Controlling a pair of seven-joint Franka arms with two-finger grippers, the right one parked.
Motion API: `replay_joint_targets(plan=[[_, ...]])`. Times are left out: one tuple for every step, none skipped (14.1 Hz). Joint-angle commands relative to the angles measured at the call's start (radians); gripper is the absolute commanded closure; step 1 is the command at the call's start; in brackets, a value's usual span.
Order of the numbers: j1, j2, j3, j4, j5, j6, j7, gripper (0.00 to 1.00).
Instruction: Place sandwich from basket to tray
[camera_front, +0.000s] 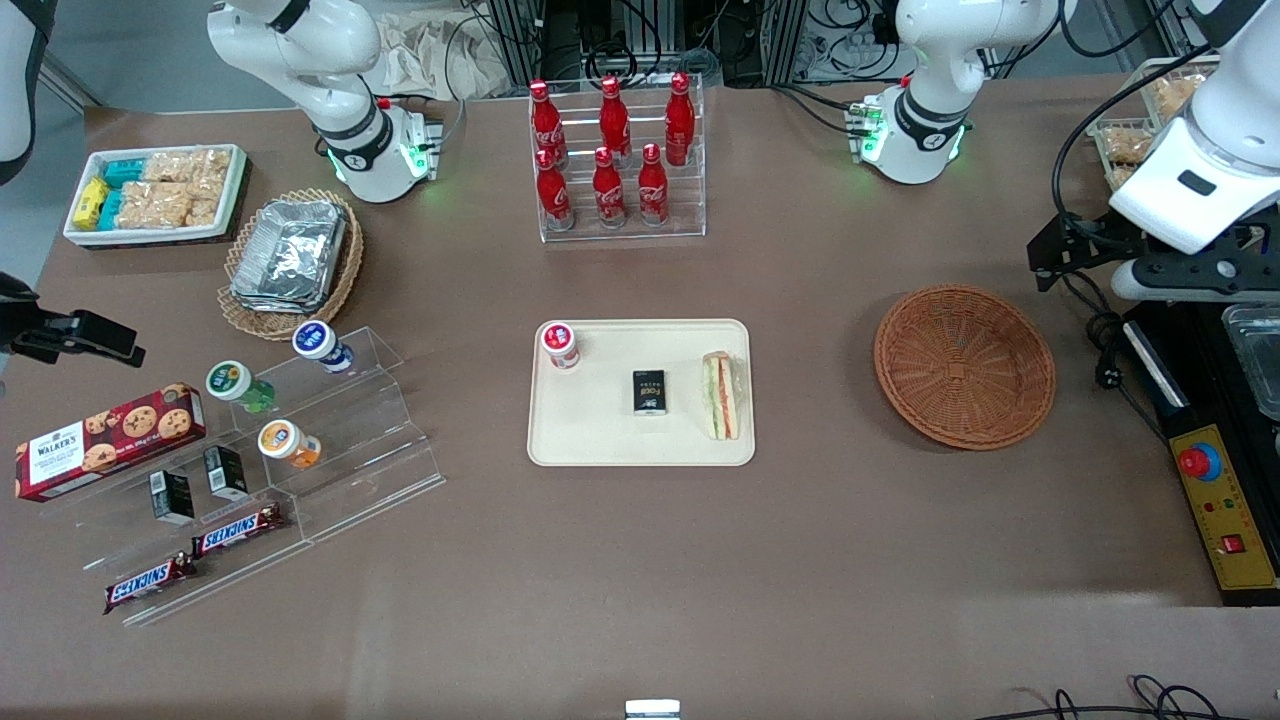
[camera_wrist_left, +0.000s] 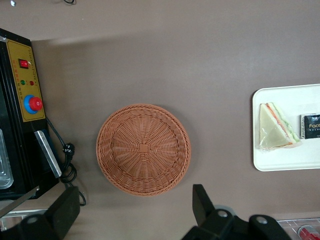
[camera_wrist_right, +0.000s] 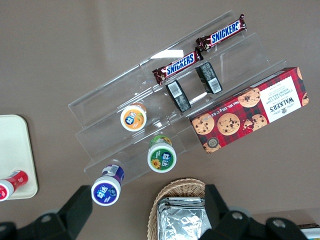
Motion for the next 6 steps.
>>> replay_joint_targets(plan=[[-0.162, -0.026, 0.185, -0.025, -0.001, 0.001, 0.031, 0.0], [-0.199, -0.014, 0.24, -0.018, -0.015, 0.002, 0.028, 0.0], [-0.198, -0.003, 0.242, 0.001, -0.032, -0.001, 0.026, 0.0], [-0.2, 0.017, 0.244, 0.026, -0.055, -0.002, 0.026, 0.0], [-0.2, 0.032, 0.242, 0.046, -0.061, -0.002, 0.026, 0.0], [-0.201, 0.04, 0.241, 0.052, -0.061, -0.002, 0.028, 0.0]])
